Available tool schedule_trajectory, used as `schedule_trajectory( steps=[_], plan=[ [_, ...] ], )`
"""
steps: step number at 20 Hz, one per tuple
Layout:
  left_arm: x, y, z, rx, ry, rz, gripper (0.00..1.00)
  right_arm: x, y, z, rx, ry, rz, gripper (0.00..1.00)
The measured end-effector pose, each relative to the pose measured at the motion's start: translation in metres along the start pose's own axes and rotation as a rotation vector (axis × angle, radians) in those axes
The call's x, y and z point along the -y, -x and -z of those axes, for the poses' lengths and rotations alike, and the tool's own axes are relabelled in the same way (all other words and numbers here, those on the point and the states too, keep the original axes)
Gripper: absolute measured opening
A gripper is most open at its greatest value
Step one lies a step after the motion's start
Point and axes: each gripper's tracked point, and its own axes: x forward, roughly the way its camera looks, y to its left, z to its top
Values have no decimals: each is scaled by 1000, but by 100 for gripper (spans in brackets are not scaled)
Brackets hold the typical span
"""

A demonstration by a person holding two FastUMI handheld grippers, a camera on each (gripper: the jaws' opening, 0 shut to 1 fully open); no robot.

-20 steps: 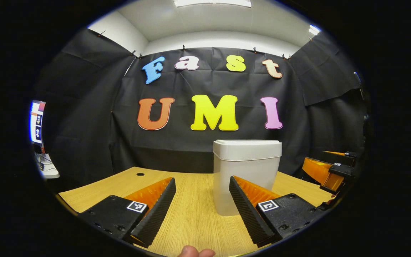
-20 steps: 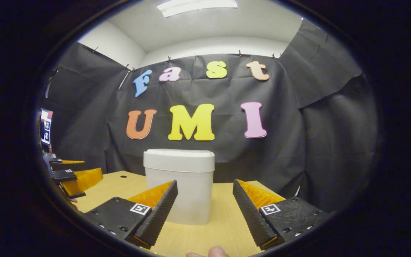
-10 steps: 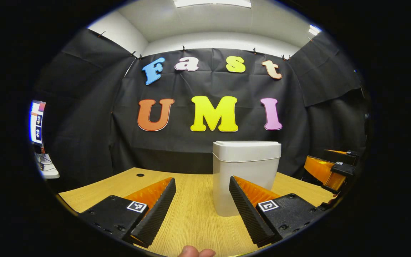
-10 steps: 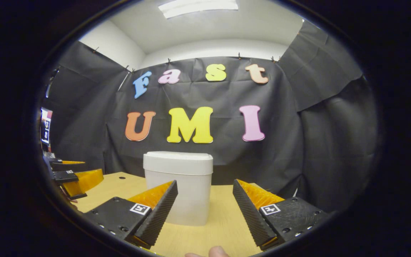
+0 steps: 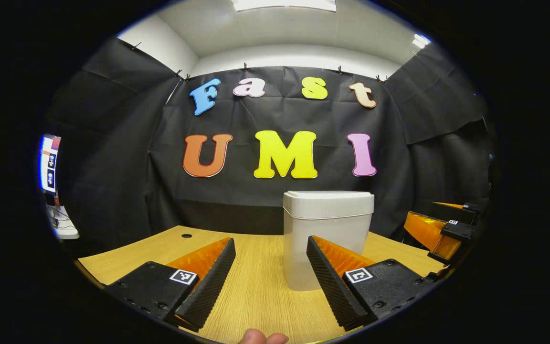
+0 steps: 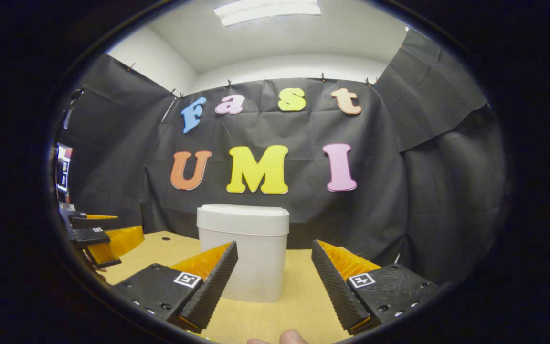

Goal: Press the lid of the desktop garbage bin to open it, pick up the crumpled paper on the desktop and throw it into the bin, then pick up the pop can on the desktop and drop it into the bin, and finally close the garbage bin lid.

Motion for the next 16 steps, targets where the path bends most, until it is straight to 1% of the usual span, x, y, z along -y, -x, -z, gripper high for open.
schedule_trajectory(
  steps=[2,3,4,5,6,11,13,14,16],
  plan=[
    [-1,0,-1,0,2,-1,96,-1,1,-1,-1,-7,-4,96],
    [-1,0,0,0,2,-2,96,0,0,-1,-1,-9,-3,94],
    [-1,0,0,-1,2,-1,96,0,0,0,-2,-7,-1,97],
    [-1,0,0,-2,2,-2,96,0,1,1,-4,-7,0,96],
    [-1,0,0,-1,4,-1,96,0,1,1,-5,-8,-1,98],
    [1,0,0,0,4,3,96,0,4,0,2,-10,3,96],
    [0,0,1,-1,6,2,96,-1,3,-1,2,-12,0,96],
    [0,0,1,0,5,1,96,-1,2,-1,0,-13,0,98],
    [0,1,-1,2,3,1,96,-1,4,1,-4,-14,0,96]
  ],
)
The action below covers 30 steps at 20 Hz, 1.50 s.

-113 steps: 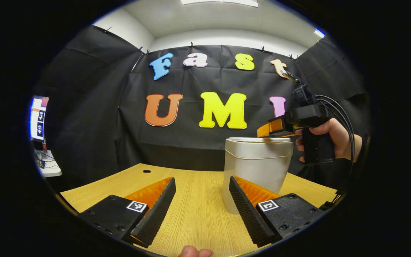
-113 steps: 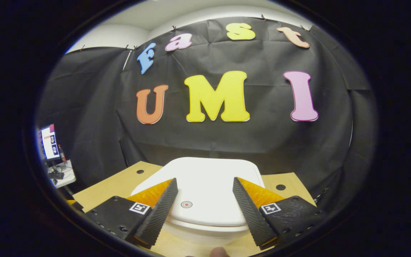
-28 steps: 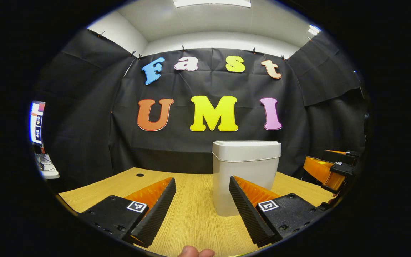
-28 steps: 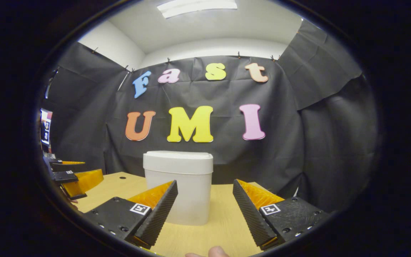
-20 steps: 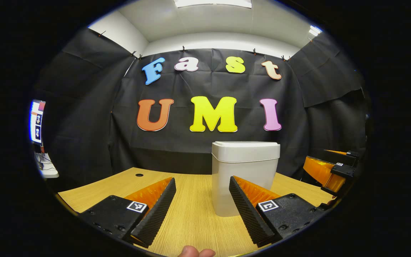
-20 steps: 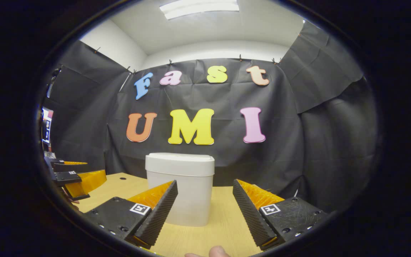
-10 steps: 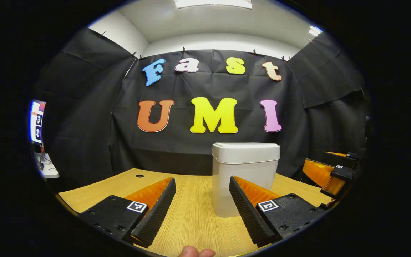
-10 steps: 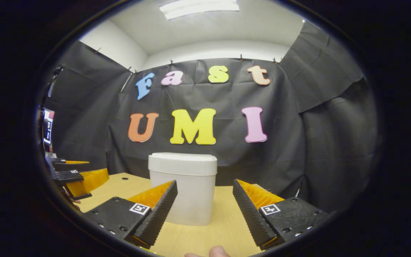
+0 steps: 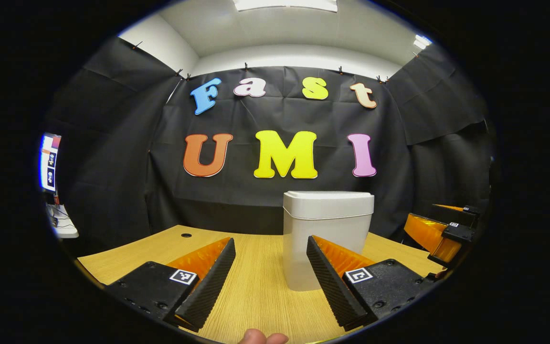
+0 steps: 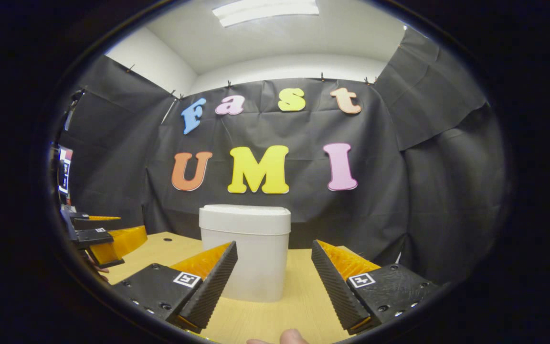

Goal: Press the lid of the desktop garbage bin to open it, pick up the crumpled paper on the desktop and throw it into the bin, then pick up the pop can on the desktop and drop it into the bin, and finally close the garbage bin lid.

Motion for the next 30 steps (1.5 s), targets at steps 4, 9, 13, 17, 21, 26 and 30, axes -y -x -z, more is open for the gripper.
schedule_trajectory(
  steps=[4,9,13,17,21,26,30],
  plan=[
    [1,0,-1,-1,-4,4,96,-2,1,-1,1,1,-1,96],
    [0,1,-2,3,-4,-1,96,-4,1,2,-5,0,-4,96],
    [0,1,-2,5,-8,-2,96,-2,3,-1,2,-8,3,96],
    [1,2,-2,3,-8,1,96,-2,3,0,0,-10,5,96],
    [1,1,-3,6,-11,2,97,-3,4,2,-8,-11,0,96],
    [3,0,-2,5,-12,6,96,-3,5,0,-4,-11,3,96],
    [1,2,-3,6,-12,4,96,-3,5,0,-4,-14,4,96]
  ],
)
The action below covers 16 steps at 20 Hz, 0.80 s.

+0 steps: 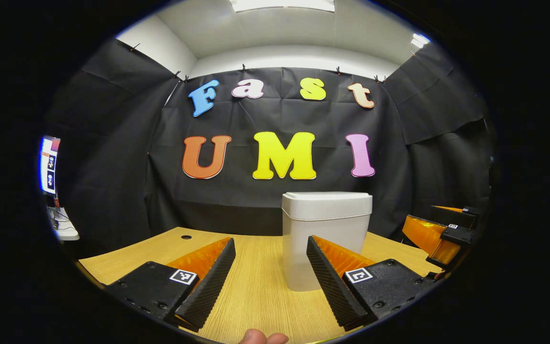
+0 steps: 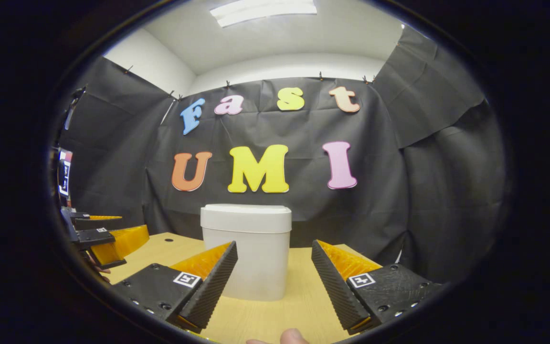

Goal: Press the lid of the desktop garbage bin to open it, pick up the crumpled paper on the desktop and throw it into the bin, then pick up the pop can on the desktop and drop it into the bin, and finally close the garbage bin lid.

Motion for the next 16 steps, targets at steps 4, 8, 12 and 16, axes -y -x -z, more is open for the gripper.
schedule_trajectory(
  steps=[4,8,12,16],
  plan=[
    [1,-1,0,-1,-1,1,96,-1,0,0,-2,2,-2,96],
    [1,0,-1,3,-3,2,96,-1,1,1,-4,2,-3,96],
    [1,0,-1,2,-2,2,96,-2,2,1,-4,1,-2,96],
    [1,0,-3,4,-3,1,96,-2,1,1,-5,1,-4,96]
  ],
)
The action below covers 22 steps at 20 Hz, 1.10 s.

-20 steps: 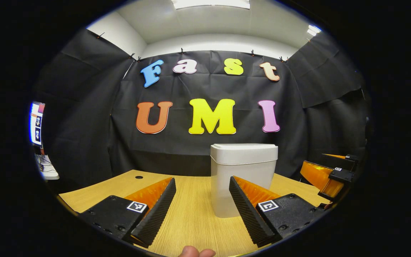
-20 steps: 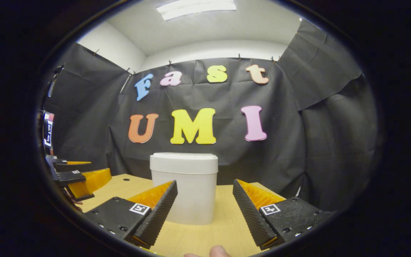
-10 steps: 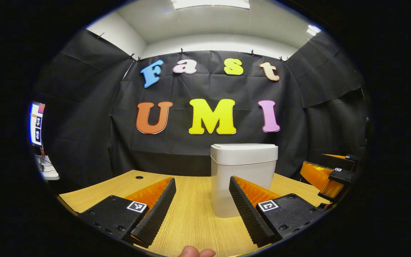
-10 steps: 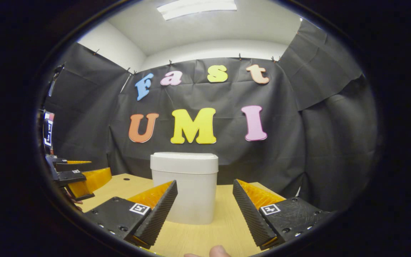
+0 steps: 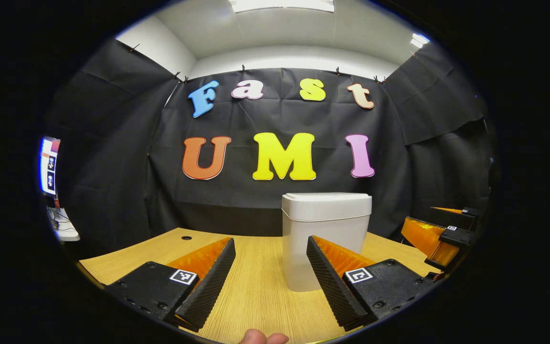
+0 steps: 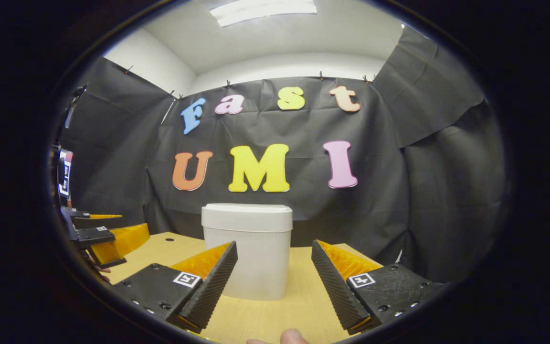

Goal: Press the lid of the desktop garbage bin to open it, pick up the crumpled paper on the desktop and throw it into the bin, then pick up the pop can on the desktop and drop it into the bin, and finally close the garbage bin lid.

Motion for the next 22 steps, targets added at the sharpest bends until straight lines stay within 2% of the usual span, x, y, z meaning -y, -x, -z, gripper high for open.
schedule_trajectory(
  steps=[22],
  plan=[
    [1,-1,1,1,-1,3,96,0,1,1,-8,-7,-4,96]
  ],
)
